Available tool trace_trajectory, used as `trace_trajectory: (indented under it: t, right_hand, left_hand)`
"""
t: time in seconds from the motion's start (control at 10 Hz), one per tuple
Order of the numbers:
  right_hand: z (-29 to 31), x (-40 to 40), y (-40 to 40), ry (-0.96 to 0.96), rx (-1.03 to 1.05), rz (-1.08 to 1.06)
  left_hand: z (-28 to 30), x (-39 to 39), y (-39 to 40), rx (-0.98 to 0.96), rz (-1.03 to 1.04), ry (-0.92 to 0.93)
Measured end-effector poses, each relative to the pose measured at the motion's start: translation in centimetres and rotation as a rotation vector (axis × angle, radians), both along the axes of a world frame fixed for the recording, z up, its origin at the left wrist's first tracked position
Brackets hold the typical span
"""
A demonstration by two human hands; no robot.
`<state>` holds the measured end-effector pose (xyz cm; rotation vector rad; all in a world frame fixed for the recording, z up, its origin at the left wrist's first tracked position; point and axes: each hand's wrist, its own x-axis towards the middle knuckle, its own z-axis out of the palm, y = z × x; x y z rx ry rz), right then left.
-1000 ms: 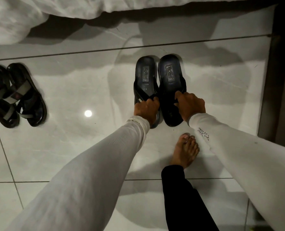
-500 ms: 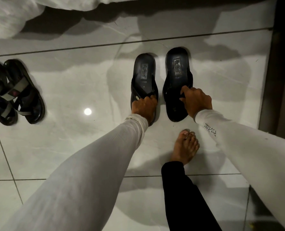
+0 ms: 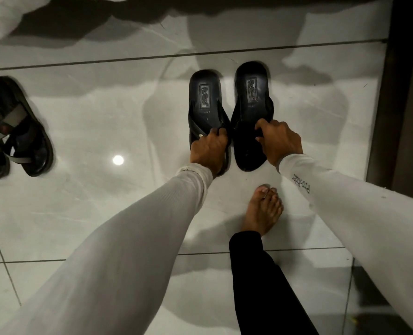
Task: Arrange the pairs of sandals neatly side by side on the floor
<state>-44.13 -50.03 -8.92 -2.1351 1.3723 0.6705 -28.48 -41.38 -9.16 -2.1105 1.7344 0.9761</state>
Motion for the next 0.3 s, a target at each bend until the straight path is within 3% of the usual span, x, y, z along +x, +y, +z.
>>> trace_trajectory:
  t: [0.3]
  right_hand:
    - [5.0,2.1,2.8,0.099,-0.060,0.074]
  left_hand:
    - [4.5,3.6,3.7,-0.120,-0.048,-0.114]
